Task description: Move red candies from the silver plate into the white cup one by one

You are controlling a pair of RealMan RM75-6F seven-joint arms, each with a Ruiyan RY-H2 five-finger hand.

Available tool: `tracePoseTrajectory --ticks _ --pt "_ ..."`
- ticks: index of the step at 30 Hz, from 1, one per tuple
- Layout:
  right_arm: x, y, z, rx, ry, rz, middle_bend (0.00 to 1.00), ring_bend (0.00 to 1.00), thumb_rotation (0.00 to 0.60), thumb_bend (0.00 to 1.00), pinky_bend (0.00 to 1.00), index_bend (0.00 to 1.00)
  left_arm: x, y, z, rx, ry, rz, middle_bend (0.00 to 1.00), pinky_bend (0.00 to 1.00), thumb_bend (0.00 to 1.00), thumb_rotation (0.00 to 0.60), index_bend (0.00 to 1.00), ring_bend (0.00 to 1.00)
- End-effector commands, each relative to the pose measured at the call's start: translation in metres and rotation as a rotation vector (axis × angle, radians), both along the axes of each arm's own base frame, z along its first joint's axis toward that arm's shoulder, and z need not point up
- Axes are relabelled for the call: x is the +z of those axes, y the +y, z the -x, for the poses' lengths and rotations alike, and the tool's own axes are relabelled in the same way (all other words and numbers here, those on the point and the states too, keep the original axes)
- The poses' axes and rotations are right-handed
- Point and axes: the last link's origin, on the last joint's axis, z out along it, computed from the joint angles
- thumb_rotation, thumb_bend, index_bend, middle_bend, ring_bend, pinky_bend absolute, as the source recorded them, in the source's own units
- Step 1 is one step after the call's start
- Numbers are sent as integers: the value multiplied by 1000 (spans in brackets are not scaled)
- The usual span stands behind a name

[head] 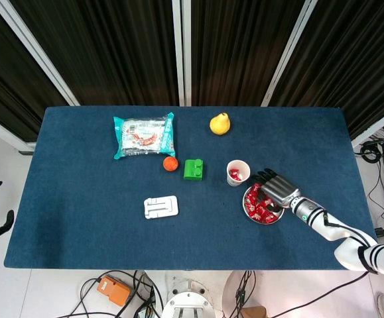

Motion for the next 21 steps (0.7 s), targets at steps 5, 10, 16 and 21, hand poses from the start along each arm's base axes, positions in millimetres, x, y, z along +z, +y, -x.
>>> tracePoseTrajectory --ticks 5,10,16,21 --pt "8 -2 -6 -1 -37 18 110 62 600 618 8 656 -1 0 0 -2 1 2 0 0 347 600 160 0" --pt "27 -3 -18 6 -112 61 110 62 600 619 8 656 0 0 -1 -3 0 1 0 0 347 600 160 0" --pt "55 -3 -34 28 -187 116 110 62 600 619 8 656 -1 0 -1 -6 3 4 0 0 347 600 160 0" --pt "69 -11 -48 57 -205 154 110 62 600 620 8 654 -2 0 -2 -9 4 6 0 0 347 600 160 0"
